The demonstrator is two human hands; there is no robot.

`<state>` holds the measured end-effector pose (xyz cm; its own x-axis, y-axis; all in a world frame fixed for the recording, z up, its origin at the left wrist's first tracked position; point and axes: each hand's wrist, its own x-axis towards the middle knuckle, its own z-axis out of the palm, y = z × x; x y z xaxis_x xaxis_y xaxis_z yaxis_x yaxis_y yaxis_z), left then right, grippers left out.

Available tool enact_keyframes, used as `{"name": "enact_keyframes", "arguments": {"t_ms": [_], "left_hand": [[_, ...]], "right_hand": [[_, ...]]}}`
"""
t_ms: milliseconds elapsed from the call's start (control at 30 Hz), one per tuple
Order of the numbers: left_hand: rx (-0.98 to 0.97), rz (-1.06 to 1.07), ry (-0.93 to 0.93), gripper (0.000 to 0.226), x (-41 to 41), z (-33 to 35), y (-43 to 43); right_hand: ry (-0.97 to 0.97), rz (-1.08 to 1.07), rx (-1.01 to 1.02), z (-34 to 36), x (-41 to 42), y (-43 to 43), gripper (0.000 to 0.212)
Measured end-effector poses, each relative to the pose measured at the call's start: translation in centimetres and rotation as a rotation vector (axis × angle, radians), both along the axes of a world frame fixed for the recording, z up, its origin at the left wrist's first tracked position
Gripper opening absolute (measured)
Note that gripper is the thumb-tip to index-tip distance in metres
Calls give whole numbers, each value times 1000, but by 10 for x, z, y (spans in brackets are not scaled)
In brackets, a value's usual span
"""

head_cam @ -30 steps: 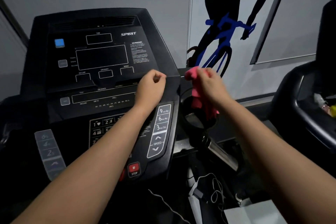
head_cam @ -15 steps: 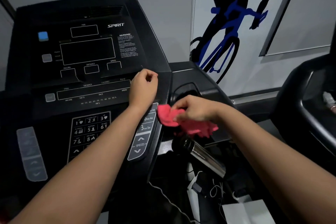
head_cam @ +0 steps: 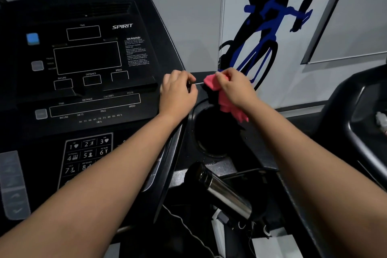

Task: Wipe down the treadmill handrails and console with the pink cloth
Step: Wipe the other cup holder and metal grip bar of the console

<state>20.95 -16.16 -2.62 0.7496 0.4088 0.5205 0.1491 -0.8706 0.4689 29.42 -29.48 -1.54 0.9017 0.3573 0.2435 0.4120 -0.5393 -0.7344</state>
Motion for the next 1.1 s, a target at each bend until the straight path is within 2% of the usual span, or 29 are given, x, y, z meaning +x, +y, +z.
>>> {"name": "enact_keyframes", "arguments": {"t_ms": [167, 333, 500, 667, 767, 833, 933, 1000, 1100], "left_hand": [[84, 20, -42, 30, 11, -1, 4], [38, 55, -3, 42, 14, -2, 5], [20, 69, 20, 44, 15, -2, 5], [28, 88, 0, 43, 15, -3, 4], [40, 87, 4, 41, 14, -3, 3], [52, 83, 2, 40, 13, -4, 3], [67, 84, -22, 37, 14, -5, 3], [73, 87, -31, 35, 15, -4, 4], [71, 90, -30, 35, 15, -5, 4]], "right_hand": [[-62, 63, -48, -24, 13, 33, 32], [-152, 57, -21, -42, 9, 49, 27], [-85, 75, -37, -58, -5, 53, 35], [15, 101, 36, -76, -25, 53, 34], [106, 125, 24, -85, -40, 50, 54], [151, 131, 105, -92, -45, 50, 63], [204, 109, 237, -94, -45, 50, 59], [235, 97, 237, -87, -40, 47, 57], [281, 121, 111, -81, -34, 44, 63]]}}
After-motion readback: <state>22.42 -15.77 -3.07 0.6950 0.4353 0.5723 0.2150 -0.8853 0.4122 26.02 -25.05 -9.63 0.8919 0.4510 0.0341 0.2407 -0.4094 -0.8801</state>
